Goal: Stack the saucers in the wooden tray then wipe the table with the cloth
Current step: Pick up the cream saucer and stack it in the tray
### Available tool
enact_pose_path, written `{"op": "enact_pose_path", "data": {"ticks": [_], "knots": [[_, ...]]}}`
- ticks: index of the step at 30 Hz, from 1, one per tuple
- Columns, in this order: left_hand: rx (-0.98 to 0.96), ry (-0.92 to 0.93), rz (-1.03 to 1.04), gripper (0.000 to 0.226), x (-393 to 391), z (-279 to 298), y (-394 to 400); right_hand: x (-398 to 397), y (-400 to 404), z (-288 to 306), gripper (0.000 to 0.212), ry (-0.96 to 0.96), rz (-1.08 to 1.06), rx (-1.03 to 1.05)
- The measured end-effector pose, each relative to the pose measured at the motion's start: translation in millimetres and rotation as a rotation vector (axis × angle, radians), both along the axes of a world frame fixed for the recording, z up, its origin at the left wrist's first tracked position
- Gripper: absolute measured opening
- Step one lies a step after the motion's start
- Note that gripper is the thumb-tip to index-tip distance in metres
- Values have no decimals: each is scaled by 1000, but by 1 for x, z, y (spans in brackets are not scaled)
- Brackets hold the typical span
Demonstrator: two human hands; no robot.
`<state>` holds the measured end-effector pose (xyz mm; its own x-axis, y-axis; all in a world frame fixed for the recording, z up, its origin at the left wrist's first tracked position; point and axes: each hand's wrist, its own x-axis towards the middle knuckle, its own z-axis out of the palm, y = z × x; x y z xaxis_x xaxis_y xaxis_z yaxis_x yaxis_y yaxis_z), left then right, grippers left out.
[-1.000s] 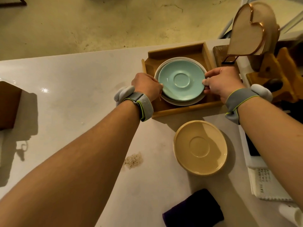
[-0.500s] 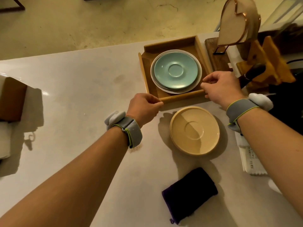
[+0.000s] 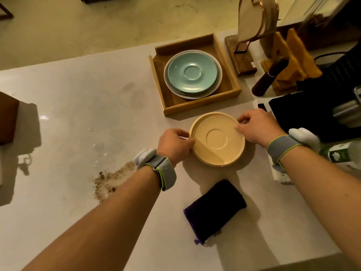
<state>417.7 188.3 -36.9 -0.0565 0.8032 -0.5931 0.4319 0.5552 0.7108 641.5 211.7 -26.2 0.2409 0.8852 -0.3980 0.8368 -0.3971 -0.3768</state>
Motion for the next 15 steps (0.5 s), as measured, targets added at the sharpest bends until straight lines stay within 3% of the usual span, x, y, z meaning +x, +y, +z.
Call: {"op": "enact_pose_path", "data": {"ticks": [3,11,15], "knots": [[-25,-17,27,13,-1,2,-2,0,-2,0,5,17,-11,-4],[-25,-66,62,7,-8,12,3,-4,8,7,13,150,-70,-2],[32,-90,90,5,-15,27,16,-7,22,18,7,230,-77,66]]}}
